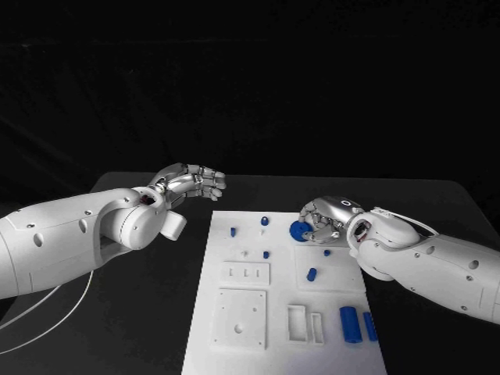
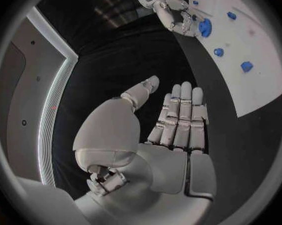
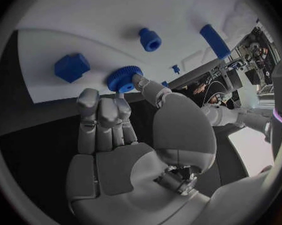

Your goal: Assemble the parts on the task board

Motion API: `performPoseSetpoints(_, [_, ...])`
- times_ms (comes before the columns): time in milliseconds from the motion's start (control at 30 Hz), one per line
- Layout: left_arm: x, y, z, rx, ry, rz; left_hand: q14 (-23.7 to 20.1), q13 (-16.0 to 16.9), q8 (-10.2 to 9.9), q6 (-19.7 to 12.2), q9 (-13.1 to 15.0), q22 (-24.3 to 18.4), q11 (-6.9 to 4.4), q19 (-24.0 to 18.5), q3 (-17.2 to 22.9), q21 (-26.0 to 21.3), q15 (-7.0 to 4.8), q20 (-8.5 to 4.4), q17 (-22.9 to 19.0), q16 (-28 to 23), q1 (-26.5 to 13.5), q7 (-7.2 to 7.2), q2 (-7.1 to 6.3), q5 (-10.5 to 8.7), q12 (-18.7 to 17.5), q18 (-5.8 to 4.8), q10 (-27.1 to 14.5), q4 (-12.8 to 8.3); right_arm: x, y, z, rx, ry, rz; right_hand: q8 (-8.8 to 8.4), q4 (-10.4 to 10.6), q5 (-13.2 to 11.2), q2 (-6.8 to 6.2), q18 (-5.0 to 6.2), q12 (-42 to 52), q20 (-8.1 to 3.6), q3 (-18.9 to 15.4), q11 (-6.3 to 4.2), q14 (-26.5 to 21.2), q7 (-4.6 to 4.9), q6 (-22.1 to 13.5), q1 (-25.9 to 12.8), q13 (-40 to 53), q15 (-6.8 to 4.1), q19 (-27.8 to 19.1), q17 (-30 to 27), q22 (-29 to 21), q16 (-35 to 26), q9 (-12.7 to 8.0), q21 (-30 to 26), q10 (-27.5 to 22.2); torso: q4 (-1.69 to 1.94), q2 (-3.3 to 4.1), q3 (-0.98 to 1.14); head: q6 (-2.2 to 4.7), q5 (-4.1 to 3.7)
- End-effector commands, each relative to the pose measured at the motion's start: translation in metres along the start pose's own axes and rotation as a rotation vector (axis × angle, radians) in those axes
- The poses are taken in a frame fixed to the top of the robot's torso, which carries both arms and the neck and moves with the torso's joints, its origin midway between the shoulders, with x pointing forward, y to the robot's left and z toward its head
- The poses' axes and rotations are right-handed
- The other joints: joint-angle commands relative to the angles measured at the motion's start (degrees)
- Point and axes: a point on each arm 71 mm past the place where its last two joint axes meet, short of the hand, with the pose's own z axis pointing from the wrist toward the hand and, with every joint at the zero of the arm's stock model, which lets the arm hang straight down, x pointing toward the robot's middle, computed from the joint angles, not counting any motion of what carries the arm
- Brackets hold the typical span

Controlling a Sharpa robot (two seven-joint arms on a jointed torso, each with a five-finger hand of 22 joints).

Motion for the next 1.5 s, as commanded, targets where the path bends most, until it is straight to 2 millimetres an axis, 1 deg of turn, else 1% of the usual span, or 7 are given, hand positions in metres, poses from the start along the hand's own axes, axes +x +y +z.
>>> performPoseSetpoints(33, [0.002, -0.001, 0.0, 0.009, 0.015, -0.001, -0.5, 0.1, -0.2, -0.5, -0.1, 1.0, -0.07, -0.6, 0.3, 0.3, -0.03, 0.0, -0.1, 0.4, -0.4, 1.41, -0.02, -0.28, -0.4, 0.95, -0.5, 0.0, 0.002, 0.001, -0.003, 0.007, -0.022, -0.015, 0.17, 0.0, 0.1, 0.63, 4.37, 0.3, 0.03, 0.5, -0.03, 0.0, 1.67, 5.1, 0.2, 0.1, -0.31, 0.4, 0.1, 1.0, 0.2, 0.7, 0.4, 0.6, -0.01, -0.03, 0.03, 0.09, -0.02])
performPoseSetpoints(300, [0.002, -0.001, 0.0, 0.009, 0.015, -0.001, -0.5, 0.1, -0.2, -0.5, -0.1, 1.0, -0.07, -0.6, 0.3, 0.3, -0.03, 0.01, -0.1, 0.4, -0.4, 1.42, -0.03, -0.29, -0.4, 0.95, -0.5, 0.0, -0.005, 0.008, -0.005, -0.004, -0.094, -0.004, 0.25, -0.1, 0.1, 0.38, 4.37, 0.7, -0.06, 0.8, -0.12, 0.1, 1.57, 5.4, 0.1, 0.4, -0.4, 0.6, 0.2, 1.0, 0.3, 0.8, 0.5, 1.0, -0.04, -0.02, 0.01, 0.3, 0.04])
performPoseSetpoints(733, [0.003, -0.002, 0.001, 0.01, 0.016, -0.001, -0.5, 0.1, -0.2, -0.5, -0.1, 1.0, -0.07, -0.6, 0.3, 0.3, -0.03, 0.01, -0.1, 0.4, -0.4, 1.42, -0.04, -0.32, -0.4, 0.95, -0.5, 0.0, -0.005, 0.047, 0.0, -0.095, -0.118, -0.002, 0.24, 0.0, 0.1, 0.0, 4.37, 0.5, -0.11, 1.1, -0.17, 0.1, 1.54, 5.4, 0.1, 0.3, -0.44, 0.7, 0.3, 1.0, 0.3, 0.8, 0.6, 1.0, 0.14, 0.0, -0.07, 0.63, 0.21])
performPoseSetpoints(867, [0.003, -0.002, 0.001, 0.01, 0.016, -0.001, -0.5, 0.1, -0.2, -0.5, -0.1, 1.0, -0.07, -0.6, 0.3, 0.4, -0.03, 0.01, -0.1, 0.4, -0.4, 1.42, -0.03, -0.32, -0.4, 0.95, -0.5, 0.0, -0.004, 0.058, 0.003, -0.113, -0.12, -0.005, 0.22, 0.1, 0.1, -0.07, 4.37, 0.5, -0.12, 1.2, -0.17, 0.1, 1.54, 5.4, 0.1, 0.3, -0.44, 0.8, 0.3, 1.0, 0.3, 0.8, 0.6, 0.9, 0.07, 0.02, -0.09, 0.63, 0.36])
performPoseSetpoints(1100, [0.003, -0.002, 0.001, 0.01, 0.015, -0.001, -0.5, 0.1, -0.2, -0.5, -0.1, 1.0, -0.07, -0.6, 0.3, 0.4, -0.03, 0.01, -0.1, 0.4, -0.4, 1.42, -0.04, -0.33, -0.4, 0.95, -0.5, 0.0, -0.003, 0.07, 0.008, -0.125, -0.129, -0.015, 0.18, 0.2, 0.0, -0.22, 4.37, 0.1, -0.12, 1.3, -0.16, 0.1, 1.55, 5.4, 0.0, 0.0, -0.43, 0.8, 0.3, 0.9, 0.3, 0.8, 0.6, 0.6, 0.19, 0.03, -0.2, 0.98, 0.32])
performPoseSetpoints(1367, [0.004, -0.002, 0.001, 0.011, 0.018, -0.002, -0.5, 0.1, -0.2, -0.5, -0.1, 1.0, -0.08, -0.6, 0.3, 0.4, -0.03, 0.0, -0.1, 0.4, -0.4, 1.42, -0.05, -0.33, -0.4, 0.96, -0.5, 0.0, 0.001, 0.083, 0.017, -0.139, -0.116, -0.033, 0.13, 0.3, 0.0, -0.28, 4.37, -0.2, -0.11, 1.6, -0.14, 0.1, 1.56, 5.3, 0.0, -0.2, -0.41, 0.7, 0.3, 0.9, 0.3, 0.8, 0.5, 0.4, 0.18, 0.07, -0.06, 0.94, 0.58])
performPoseSetpoints(1500, [0.004, -0.002, 0.001, 0.011, 0.019, -0.002, -0.5, 0.1, -0.2, -0.5, -0.1, 1.0, -0.08, -0.6, 0.3, 0.4, -0.03, 0.0, -0.1, 0.4, -0.4, 1.41, -0.05, -0.34, -0.4, 0.96, -0.5, 0.0, 0.002, 0.088, 0.022, -0.149, -0.119, -0.054, 0.09, 0.3, 0.0, -0.36, 4.37, -0.5, -0.09, 1.7, -0.12, 0.1, 1.58, 5.3, 0.0, -0.5, -0.4, 0.7, 0.3, 0.9, 0.2, 0.8, 0.5, 0.1, 0.18, 0.06, -0.06, 0.86, 0.58])
